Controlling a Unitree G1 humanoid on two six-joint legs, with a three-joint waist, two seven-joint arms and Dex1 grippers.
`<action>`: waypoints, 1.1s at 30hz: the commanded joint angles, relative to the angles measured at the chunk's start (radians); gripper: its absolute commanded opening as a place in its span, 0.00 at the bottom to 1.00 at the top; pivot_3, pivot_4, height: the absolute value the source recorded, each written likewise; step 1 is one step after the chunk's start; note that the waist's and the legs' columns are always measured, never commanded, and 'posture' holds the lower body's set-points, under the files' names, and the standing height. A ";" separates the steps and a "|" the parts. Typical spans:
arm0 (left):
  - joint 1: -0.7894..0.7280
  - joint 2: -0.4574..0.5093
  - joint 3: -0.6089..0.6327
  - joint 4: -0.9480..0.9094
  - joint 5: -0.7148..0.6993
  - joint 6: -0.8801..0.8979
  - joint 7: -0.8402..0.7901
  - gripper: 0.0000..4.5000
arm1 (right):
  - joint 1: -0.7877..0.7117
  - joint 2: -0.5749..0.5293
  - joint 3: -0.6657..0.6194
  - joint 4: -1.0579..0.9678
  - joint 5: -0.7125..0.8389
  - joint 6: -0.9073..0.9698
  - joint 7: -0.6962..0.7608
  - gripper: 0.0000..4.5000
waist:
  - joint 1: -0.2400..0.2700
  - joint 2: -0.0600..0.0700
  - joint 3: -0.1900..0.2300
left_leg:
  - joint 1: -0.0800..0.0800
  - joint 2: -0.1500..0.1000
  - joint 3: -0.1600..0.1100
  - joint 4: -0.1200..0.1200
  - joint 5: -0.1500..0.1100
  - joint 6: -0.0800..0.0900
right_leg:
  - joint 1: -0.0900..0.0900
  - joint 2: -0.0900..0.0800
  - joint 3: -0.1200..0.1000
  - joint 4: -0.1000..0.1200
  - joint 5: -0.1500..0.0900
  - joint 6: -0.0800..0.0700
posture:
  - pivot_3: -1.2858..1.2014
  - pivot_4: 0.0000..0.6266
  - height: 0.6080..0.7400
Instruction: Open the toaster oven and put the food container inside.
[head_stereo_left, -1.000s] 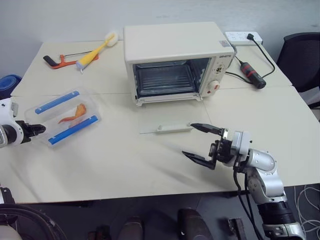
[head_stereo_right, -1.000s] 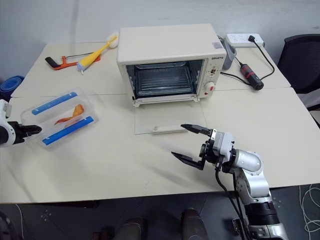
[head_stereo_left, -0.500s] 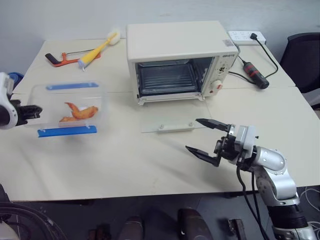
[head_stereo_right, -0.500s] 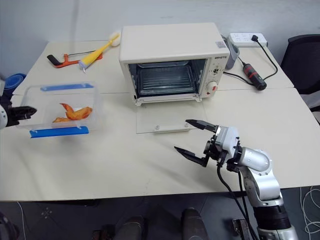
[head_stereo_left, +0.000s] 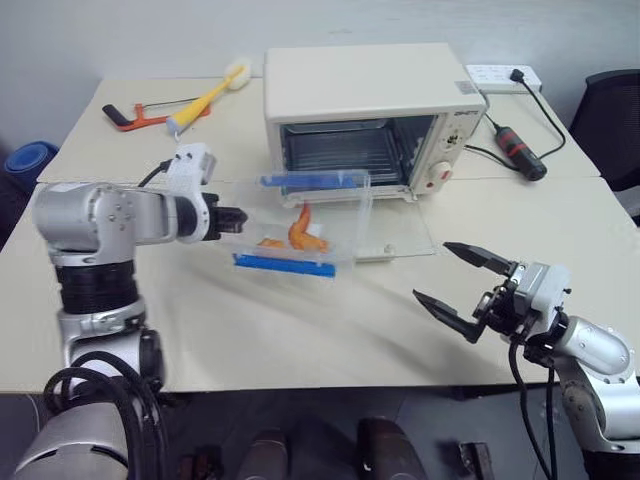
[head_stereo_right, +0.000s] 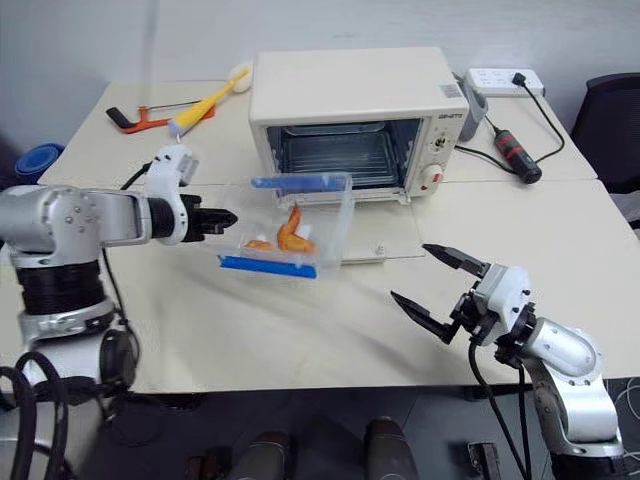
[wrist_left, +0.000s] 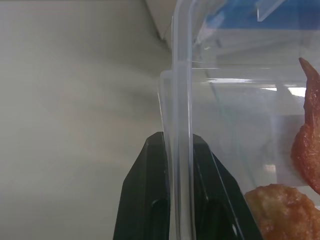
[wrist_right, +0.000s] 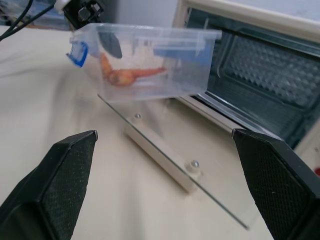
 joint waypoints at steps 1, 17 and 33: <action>-0.035 -0.073 0.066 -0.058 0.000 -0.008 0.102 0.02 | 0.015 -0.004 -0.032 -0.065 -0.003 -0.012 -0.032 1.00 | -0.004 0.000 0.000 | 0.000 0.000 0.001 0.000 0.000 0.000 | 0.000 0.000 0.000 0.000 0.000 0.000 | 0.52 0.24 1.00; -0.054 -0.274 0.041 -0.035 0.050 -0.008 0.294 0.34 | 0.076 0.041 -0.027 -0.119 -0.005 -0.035 -0.119 1.00 | 0.029 0.000 0.000 | 0.000 -0.001 0.001 0.002 0.000 0.000 | 0.001 -0.001 0.003 0.000 0.000 0.001 | 0.52 0.24 1.00; -0.043 -0.066 0.128 0.011 -0.087 -0.163 -0.103 0.86 | 0.059 -0.025 -0.099 -0.155 0.124 0.107 -0.122 1.00 | 0.016 0.000 0.000 | 0.002 -0.001 0.002 0.000 0.000 0.000 | 0.001 0.000 0.003 0.000 0.001 0.001 | 0.52 0.24 1.00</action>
